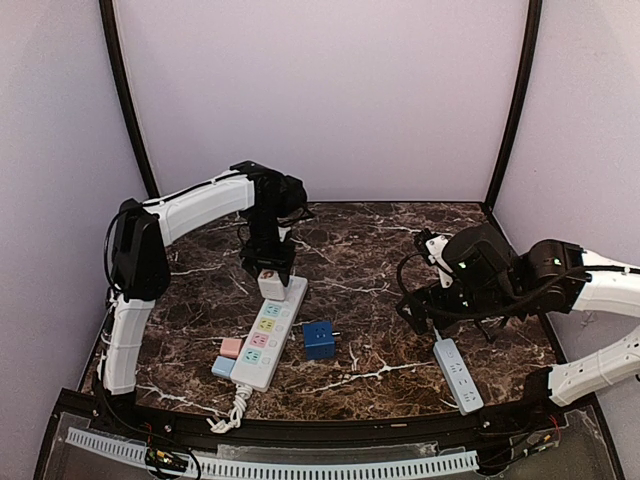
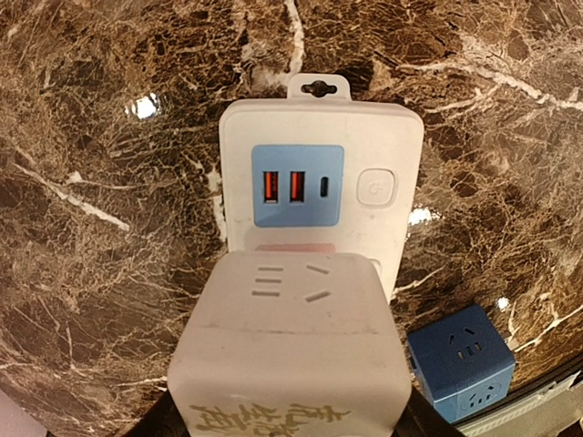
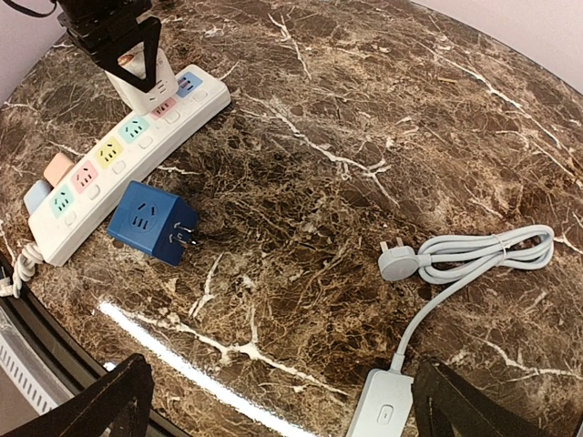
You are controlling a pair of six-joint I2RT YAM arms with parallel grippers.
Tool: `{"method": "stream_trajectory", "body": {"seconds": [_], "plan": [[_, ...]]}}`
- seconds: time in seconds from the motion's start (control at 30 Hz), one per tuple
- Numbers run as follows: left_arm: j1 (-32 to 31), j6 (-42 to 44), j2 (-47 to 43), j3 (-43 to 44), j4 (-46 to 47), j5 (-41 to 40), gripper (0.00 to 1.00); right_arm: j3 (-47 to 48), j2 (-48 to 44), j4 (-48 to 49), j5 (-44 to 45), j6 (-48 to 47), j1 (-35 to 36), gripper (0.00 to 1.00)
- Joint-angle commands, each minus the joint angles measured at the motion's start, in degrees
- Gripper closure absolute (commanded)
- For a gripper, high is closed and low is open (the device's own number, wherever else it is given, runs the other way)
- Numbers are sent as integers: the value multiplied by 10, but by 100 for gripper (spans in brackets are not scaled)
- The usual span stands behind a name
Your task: Insert the plug
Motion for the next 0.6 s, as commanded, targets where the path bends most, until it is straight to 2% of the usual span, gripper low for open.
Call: {"method": "stream_trajectory", "body": {"seconds": [0.0,0.57], "plan": [[-2,-23,29,2,-30,-55,99,-1,-3,4,-2,6,-3,1],[-2,-48,34,27,-22,-13,99,-2,2,6,-4,3,-4,1]]}}
